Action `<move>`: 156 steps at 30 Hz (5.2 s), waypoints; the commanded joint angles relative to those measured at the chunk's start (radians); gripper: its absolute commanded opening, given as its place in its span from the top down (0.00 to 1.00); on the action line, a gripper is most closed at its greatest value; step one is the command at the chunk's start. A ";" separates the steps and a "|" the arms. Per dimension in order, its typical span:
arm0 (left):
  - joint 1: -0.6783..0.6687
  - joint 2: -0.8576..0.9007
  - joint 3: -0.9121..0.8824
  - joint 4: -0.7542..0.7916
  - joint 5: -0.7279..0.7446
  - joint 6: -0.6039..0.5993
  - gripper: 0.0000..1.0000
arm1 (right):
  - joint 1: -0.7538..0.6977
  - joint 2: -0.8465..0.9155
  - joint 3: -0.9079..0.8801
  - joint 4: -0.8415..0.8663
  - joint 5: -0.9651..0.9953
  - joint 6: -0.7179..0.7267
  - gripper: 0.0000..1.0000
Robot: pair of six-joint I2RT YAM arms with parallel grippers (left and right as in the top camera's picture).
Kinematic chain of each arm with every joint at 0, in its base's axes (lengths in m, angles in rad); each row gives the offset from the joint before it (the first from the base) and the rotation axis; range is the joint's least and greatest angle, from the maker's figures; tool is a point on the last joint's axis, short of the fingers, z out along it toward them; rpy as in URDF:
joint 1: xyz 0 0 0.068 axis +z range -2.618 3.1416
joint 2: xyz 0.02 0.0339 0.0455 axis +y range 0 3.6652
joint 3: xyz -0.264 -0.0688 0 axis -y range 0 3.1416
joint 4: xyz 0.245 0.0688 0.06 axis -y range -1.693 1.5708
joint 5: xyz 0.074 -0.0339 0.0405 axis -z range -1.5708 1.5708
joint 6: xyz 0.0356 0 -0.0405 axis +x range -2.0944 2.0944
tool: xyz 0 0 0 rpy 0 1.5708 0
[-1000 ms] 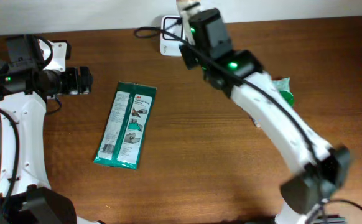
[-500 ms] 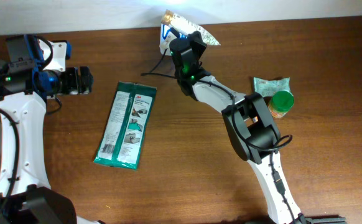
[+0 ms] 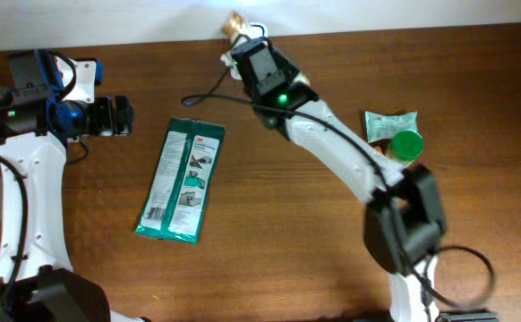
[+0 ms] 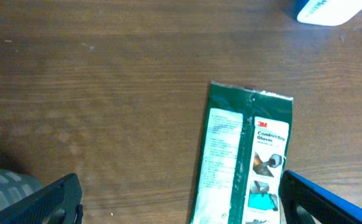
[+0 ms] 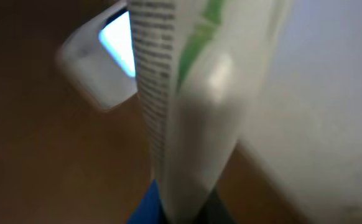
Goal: Scan the item barcode
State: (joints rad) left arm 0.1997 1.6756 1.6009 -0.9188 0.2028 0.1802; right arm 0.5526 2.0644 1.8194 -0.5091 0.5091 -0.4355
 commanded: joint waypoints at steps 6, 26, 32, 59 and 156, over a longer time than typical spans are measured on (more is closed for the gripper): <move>0.004 -0.008 0.006 0.000 0.011 0.016 0.01 | -0.258 -0.199 -0.041 -0.675 -0.528 0.614 0.96; 0.004 -0.008 0.006 0.000 0.011 0.016 0.01 | -0.578 -0.214 -0.196 -0.727 -0.843 0.368 0.39; 0.004 -0.008 0.006 0.000 0.011 0.016 0.01 | -0.504 -0.214 -0.099 -0.793 -0.957 0.305 0.37; 0.004 -0.008 0.006 0.000 0.011 0.016 0.01 | 0.003 -0.111 -0.440 0.067 -0.935 0.871 0.33; -0.099 0.437 -0.098 -0.007 0.303 -0.030 0.95 | -0.105 -0.016 -0.622 0.599 -1.272 0.952 0.96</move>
State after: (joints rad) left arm 0.0601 2.0872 1.3312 -0.7937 0.5804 0.0582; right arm 0.5114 2.1563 1.1976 0.1226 -0.6865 0.6724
